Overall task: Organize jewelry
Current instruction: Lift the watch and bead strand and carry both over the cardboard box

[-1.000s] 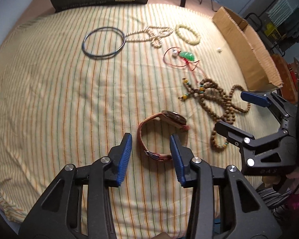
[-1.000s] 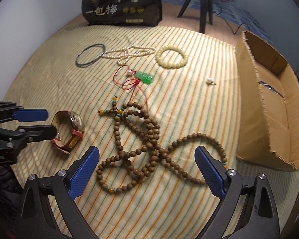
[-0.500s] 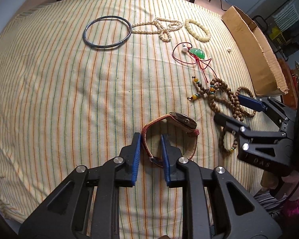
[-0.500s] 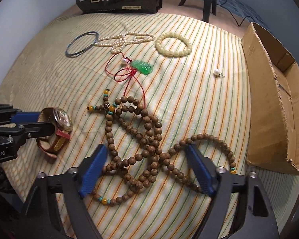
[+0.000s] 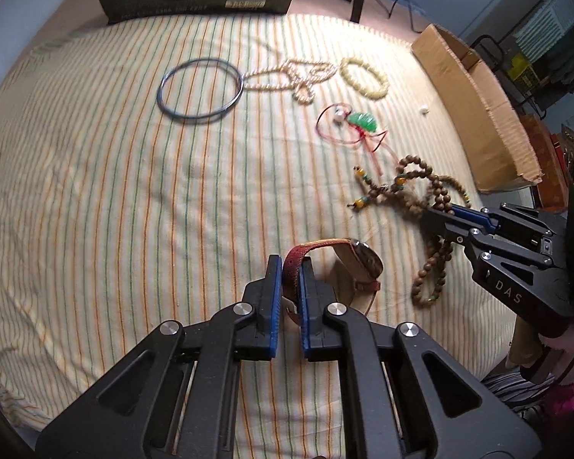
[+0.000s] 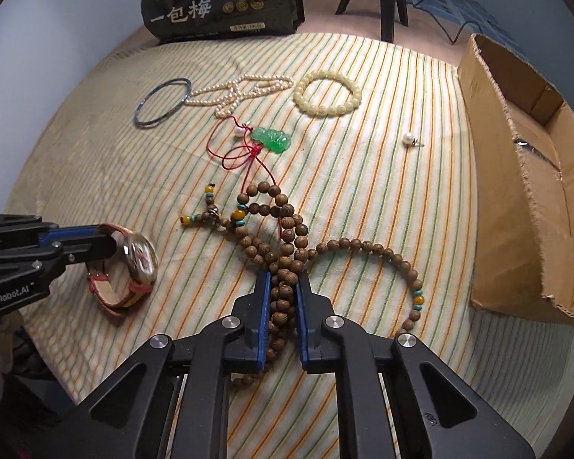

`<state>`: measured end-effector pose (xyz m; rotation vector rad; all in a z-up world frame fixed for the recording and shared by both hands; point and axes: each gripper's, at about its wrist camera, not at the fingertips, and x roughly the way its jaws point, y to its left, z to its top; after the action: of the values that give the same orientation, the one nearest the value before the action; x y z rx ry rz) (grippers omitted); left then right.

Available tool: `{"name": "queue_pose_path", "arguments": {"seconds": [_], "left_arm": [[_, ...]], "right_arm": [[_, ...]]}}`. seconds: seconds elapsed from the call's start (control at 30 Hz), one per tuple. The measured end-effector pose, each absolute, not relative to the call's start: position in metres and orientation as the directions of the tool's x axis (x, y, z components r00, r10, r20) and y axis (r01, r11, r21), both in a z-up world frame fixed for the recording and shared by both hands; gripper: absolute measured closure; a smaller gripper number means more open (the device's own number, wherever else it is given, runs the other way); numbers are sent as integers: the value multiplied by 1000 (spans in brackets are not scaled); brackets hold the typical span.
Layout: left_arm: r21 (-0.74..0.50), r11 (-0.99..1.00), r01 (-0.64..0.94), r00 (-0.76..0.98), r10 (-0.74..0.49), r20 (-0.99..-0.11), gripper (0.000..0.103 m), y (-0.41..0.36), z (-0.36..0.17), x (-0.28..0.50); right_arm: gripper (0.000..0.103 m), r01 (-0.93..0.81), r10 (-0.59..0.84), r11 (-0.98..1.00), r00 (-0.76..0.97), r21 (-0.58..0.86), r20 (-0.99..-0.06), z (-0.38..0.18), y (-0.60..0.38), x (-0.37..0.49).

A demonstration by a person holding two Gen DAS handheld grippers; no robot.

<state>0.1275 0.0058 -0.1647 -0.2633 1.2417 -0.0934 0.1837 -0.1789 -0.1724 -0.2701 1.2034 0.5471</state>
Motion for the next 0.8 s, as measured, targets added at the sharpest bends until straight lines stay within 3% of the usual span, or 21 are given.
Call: {"name": "queue_pose_path", "arguments": {"seconds": [0.07, 0.8], "left_arm": [[-250, 966, -64, 342, -214, -915, 97, 5, -159, 126], [-294, 956, -15, 506, -247, -827, 97, -10, -92, 125]], "right_arm": [[98, -538, 262, 839, 263, 84, -928, -164, -180, 176], [98, -502, 378, 859, 484, 103, -790, -65, -213, 168]]}}
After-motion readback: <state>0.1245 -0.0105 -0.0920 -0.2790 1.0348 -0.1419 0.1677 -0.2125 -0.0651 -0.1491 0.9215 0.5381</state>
